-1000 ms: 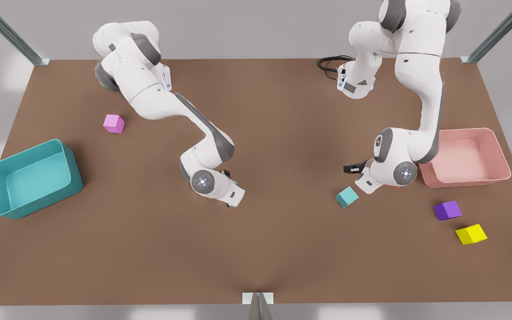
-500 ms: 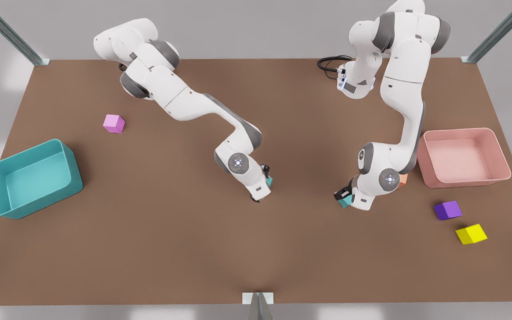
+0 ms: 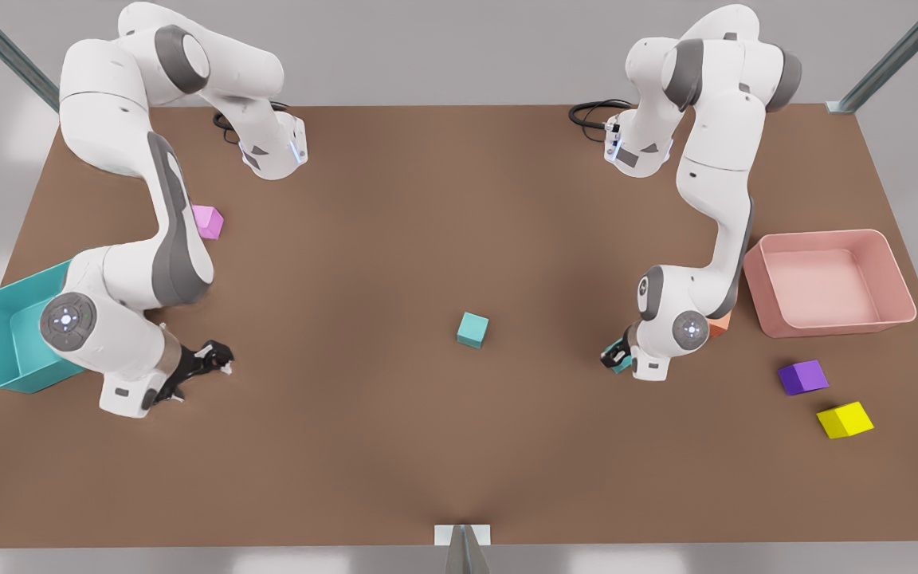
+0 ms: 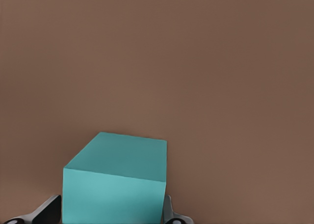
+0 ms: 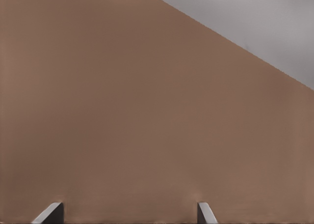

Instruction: Stack the two blue cubes on top of each other

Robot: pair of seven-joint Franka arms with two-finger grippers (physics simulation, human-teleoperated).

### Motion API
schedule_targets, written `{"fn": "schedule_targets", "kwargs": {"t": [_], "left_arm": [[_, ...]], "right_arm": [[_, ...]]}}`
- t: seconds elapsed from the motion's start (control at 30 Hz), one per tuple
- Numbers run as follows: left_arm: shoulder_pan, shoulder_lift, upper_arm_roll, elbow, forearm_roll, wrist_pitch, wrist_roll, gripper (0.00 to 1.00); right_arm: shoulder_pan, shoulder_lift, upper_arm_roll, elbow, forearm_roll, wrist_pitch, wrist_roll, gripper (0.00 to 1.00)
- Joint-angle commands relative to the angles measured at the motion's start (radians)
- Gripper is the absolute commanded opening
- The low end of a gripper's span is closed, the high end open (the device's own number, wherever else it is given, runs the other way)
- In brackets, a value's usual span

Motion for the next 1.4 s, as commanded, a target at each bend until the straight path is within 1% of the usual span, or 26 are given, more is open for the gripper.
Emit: {"fn": "schedule_targets", "kwargs": {"t": [0.0,0.03,0.07,0.1,0.13,0.17,0.2,0.27,0.37,0.4,0.43,0.47,0.53,0.6,0.7,0.73,0.87,1.07,1.37], "left_arm": [[0.000,0.004,0.000,0.000,0.001,0.027,-0.129,1.00],[0.000,0.005,0.000,0.000,-0.001,0.032,-0.129,0.65],[0.000,0.005,0.000,0.000,-0.001,0.032,-0.130,0.44],[0.000,0.010,0.000,0.000,-0.001,0.034,-0.130,0.44],[0.000,0.014,0.000,0.000,0.001,0.037,-0.130,0.44],[0.000,0.013,0.000,0.000,0.001,0.037,-0.130,0.44],[0.000,0.011,0.000,0.002,0.002,0.035,-0.127,0.44],[0.003,-0.001,0.002,0.022,0.004,0.034,-0.126,0.44],[0.002,-0.016,0.002,0.022,0.004,0.034,-0.126,0.44],[-0.011,-0.059,0.000,0.022,0.004,0.014,-0.126,0.45],[-0.064,-0.113,-0.014,0.022,0.004,-0.084,-0.133,0.46],[-0.083,-0.125,-0.071,0.039,0.008,-0.130,-0.182,0.46],[-0.230,-0.119,-0.071,0.131,0.055,-0.193,-0.385,0.46],[-0.322,-0.089,-0.071,0.212,0.055,-0.215,-0.474,0.46],[-0.366,0.089,-0.071,0.490,0.058,-0.216,-0.477,0.46],[-0.368,0.114,-0.069,0.507,0.061,-0.215,-0.477,0.46],[-0.370,0.131,-0.071,0.504,0.078,-0.215,-0.475,0.46],[-0.460,0.131,-0.075,0.493,0.071,-0.236,-0.498,0.46],[-0.459,0.168,-0.074,0.499,0.076,-0.229,-0.497,0.46]], "right_arm": [[0.010,-0.095,0.012,0.001,0.012,-0.263,-0.003,1.00],[0.013,-0.140,0.016,0.002,0.024,-0.307,0.007,1.00],[0.008,-0.195,0.013,0.002,0.025,-0.360,0.010,1.00],[0.004,-0.250,0.006,-0.018,0.050,-0.380,0.023,1.00],[0.010,-0.292,0.006,-0.025,0.051,-0.433,0.170,1.00],[0.030,-0.342,0.006,-0.055,0.061,-0.441,0.294,1.00],[0.054,-0.371,-0.004,-0.082,0.076,-0.441,0.316,1.00],[0.178,-0.382,-0.129,-0.096,0.081,-0.436,0.336,1.00],[0.177,-0.350,-0.129,-0.095,0.076,-0.438,0.339,1.00],[0.177,-0.350,-0.129,-0.096,0.076,-0.439,0.339,1.00],[0.175,-0.349,-0.129,-0.096,0.078,-0.439,0.339,1.00],[0.174,-0.347,-0.131,-0.105,0.078,-0.441,0.339,1.00],[0.174,-0.348,-0.131,-0.131,0.078,-0.441,0.340,1.00],[0.172,-0.350,-0.132,-0.139,0.078,-0.442,0.340,1.00],[0.177,-0.348,-0.125,-0.148,0.078,-0.436,0.377,1.00],[0.177,-0.348,-0.125,-0.148,0.078,-0.436,0.377,1.00],[0.174,-0.341,-0.128,-0.156,0.078,-0.433,0.377,1.00],[0.174,-0.333,-0.129,-0.159,0.079,-0.432,0.377,1.00],[0.169,-0.304,-0.132,-0.170,0.119,-0.427,0.377,1.00]]}}
